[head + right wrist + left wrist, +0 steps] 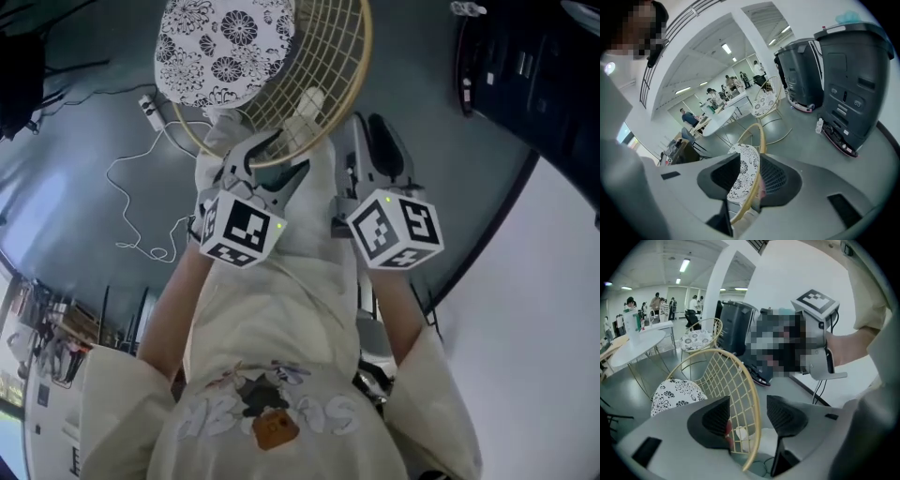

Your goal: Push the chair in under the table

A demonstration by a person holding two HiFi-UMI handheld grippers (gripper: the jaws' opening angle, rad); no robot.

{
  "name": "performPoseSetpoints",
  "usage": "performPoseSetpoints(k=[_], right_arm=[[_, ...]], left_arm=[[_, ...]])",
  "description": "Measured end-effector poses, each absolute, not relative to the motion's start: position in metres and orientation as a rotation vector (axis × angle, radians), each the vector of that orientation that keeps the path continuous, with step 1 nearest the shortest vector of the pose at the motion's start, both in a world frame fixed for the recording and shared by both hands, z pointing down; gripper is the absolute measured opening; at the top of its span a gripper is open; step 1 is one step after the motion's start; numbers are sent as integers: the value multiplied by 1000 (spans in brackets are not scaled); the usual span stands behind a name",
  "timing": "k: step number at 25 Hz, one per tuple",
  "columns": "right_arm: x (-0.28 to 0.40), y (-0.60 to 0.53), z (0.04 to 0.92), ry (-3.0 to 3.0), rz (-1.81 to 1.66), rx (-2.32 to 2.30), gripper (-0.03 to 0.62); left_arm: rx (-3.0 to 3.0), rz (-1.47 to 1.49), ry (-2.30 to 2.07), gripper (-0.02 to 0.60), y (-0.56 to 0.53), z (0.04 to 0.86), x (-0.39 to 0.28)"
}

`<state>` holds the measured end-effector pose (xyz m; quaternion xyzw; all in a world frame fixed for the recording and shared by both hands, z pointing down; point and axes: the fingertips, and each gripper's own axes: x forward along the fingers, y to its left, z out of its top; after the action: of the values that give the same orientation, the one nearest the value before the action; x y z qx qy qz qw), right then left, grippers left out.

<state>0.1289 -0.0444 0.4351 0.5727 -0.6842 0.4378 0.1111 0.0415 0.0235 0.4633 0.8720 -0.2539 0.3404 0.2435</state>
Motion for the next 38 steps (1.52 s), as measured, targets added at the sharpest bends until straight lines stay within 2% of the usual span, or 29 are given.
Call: performPoseSetpoints(k=[9, 17, 19, 23, 31, 35, 38], right_arm=[[123, -57, 484, -1889, 1426, 1638, 121], [119, -63, 516, -1806, 1432, 1552, 126], [119, -65, 522, -1786, 1435, 1536, 124], [117, -58, 520, -1754, 1526, 1571, 75], [117, -61, 519, -1720, 1533, 1635, 69], [115, -55, 523, -1688, 1591, 1614, 69], [119, -56, 530, -1706, 1615, 1604, 69]], left_arm=[[2292, 844, -603, 231, 27, 510, 53], [2261, 879, -559, 98, 39, 533, 74], [2275, 866, -561, 98, 39, 535, 74], [2237, 825, -556, 100, 45, 530, 74], [2239, 884, -625, 100, 40, 531, 69], [2221, 912, -650, 150, 40, 535, 61], [2216, 937, -709, 150, 39, 542, 61]])
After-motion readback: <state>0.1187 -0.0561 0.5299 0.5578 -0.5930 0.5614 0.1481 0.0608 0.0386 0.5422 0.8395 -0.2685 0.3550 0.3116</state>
